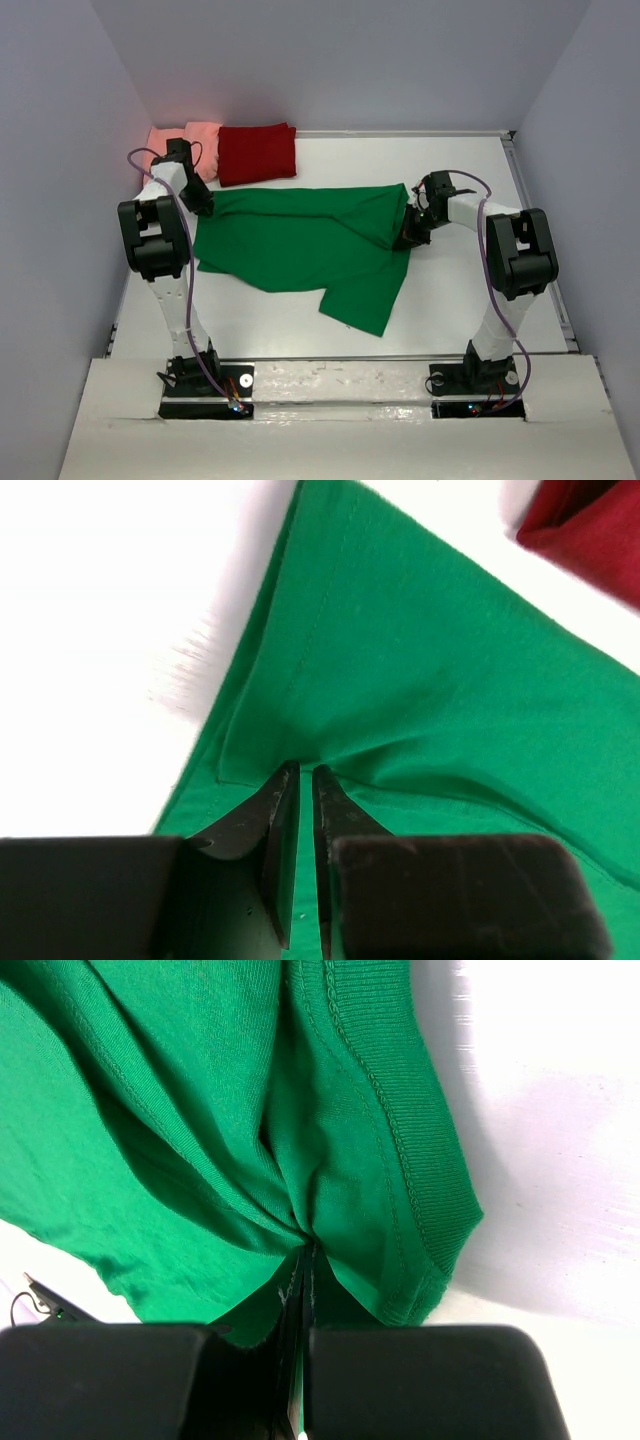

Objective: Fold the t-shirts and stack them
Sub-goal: Fold the tshirt

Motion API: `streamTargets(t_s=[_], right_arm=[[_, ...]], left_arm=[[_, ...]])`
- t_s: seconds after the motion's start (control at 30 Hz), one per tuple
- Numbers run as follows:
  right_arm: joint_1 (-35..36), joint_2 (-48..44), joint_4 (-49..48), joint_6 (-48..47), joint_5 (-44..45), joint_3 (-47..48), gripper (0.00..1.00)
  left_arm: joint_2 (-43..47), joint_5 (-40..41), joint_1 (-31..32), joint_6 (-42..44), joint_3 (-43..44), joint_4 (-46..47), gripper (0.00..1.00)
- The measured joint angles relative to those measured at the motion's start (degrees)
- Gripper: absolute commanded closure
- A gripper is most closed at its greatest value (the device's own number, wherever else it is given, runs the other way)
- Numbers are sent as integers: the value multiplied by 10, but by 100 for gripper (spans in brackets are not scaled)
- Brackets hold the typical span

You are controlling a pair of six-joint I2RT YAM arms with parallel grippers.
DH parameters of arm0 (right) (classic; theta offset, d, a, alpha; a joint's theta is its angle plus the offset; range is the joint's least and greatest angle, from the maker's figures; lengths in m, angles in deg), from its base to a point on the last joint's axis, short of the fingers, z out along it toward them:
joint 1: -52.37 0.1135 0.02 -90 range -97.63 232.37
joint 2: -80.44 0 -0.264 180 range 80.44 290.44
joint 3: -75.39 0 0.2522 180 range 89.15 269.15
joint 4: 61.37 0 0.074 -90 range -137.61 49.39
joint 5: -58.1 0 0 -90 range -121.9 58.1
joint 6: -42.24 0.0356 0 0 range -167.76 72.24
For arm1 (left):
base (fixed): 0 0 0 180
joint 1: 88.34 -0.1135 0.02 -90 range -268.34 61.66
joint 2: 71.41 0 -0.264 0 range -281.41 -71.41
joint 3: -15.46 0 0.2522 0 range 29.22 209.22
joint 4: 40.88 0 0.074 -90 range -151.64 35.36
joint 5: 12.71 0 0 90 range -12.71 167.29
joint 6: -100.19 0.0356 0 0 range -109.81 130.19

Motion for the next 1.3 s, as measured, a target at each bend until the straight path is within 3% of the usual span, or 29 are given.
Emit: streamTargets(t_s=[0.07, 0.13, 0.17, 0.23, 0.4, 1.17, 1.3], right_arm=[[0, 0, 0, 0, 0, 0, 100], [0, 0, 0, 0, 0, 0, 100], [0, 0, 0, 0, 0, 0, 100], [0, 0, 0, 0, 0, 0, 100], [0, 0, 0, 0, 0, 0, 100], [0, 0, 0, -3, 0, 0, 100], [0, 0, 0, -4, 0, 0, 100]], left_arm=[[0, 6, 0, 3, 5, -2, 77], [0, 15, 0, 6, 8, -4, 66], [0, 18, 0, 9, 9, -6, 56], [0, 23, 0, 13, 9, -11, 48], [0, 25, 0, 13, 8, -16, 44], [1, 29, -4, 11, -7, -22, 44], [1, 31, -10, 10, -7, -22, 74]])
